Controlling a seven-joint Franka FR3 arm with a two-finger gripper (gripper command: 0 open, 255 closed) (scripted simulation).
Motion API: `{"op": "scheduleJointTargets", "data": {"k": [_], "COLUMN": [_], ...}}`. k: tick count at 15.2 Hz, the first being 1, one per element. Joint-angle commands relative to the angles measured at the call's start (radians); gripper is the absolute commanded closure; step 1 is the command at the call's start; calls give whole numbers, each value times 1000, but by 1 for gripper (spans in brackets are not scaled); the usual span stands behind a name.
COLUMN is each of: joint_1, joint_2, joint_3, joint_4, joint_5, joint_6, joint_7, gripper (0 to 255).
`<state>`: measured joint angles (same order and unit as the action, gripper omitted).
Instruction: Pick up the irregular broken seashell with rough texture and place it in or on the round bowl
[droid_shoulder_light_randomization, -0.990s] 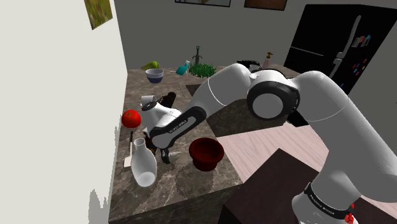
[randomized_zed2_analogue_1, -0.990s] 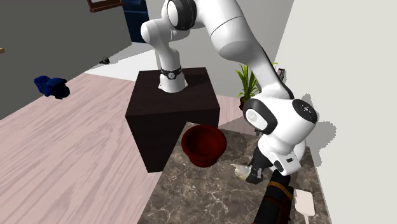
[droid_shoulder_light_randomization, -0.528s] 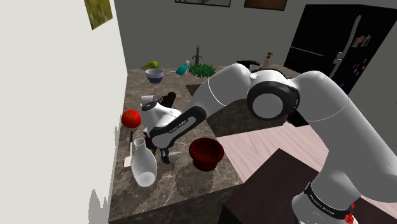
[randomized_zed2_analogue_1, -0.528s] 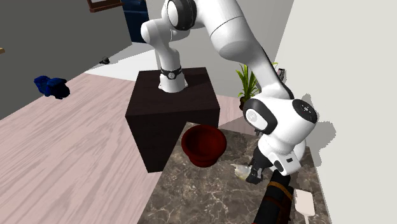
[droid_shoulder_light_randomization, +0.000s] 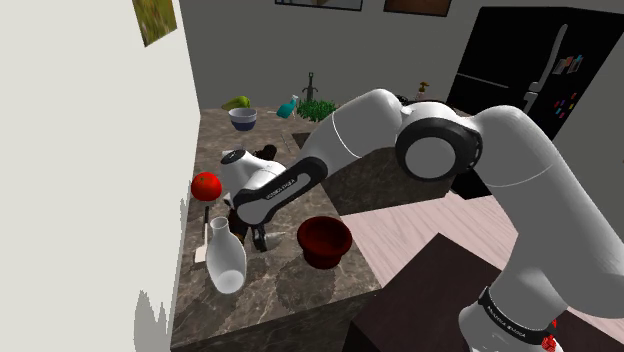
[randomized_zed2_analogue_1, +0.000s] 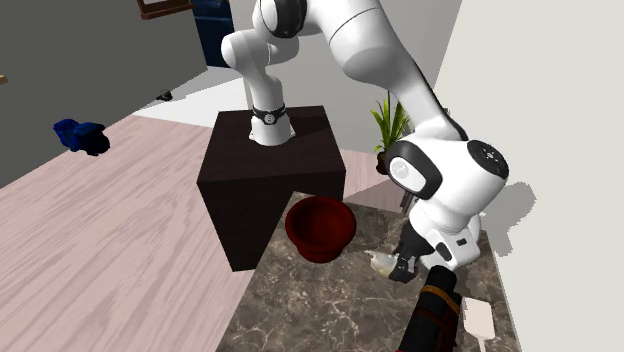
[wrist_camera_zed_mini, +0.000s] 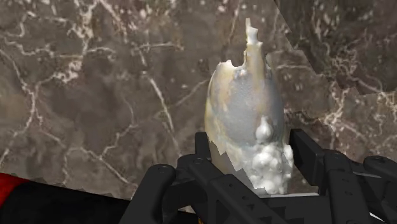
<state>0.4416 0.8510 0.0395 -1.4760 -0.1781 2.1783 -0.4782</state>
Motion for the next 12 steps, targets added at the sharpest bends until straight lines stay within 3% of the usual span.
{"op": "scheduleJointTargets", "data": {"k": [1,12], "joint_1": [-1,-4], "joint_2": [-22,-119], "joint_3": [1,8], "joint_4": [-6,-15], "joint_5": [2,10], "joint_6": [-16,-104], "joint_7": [-3,-16], "gripper": [255,255]}}
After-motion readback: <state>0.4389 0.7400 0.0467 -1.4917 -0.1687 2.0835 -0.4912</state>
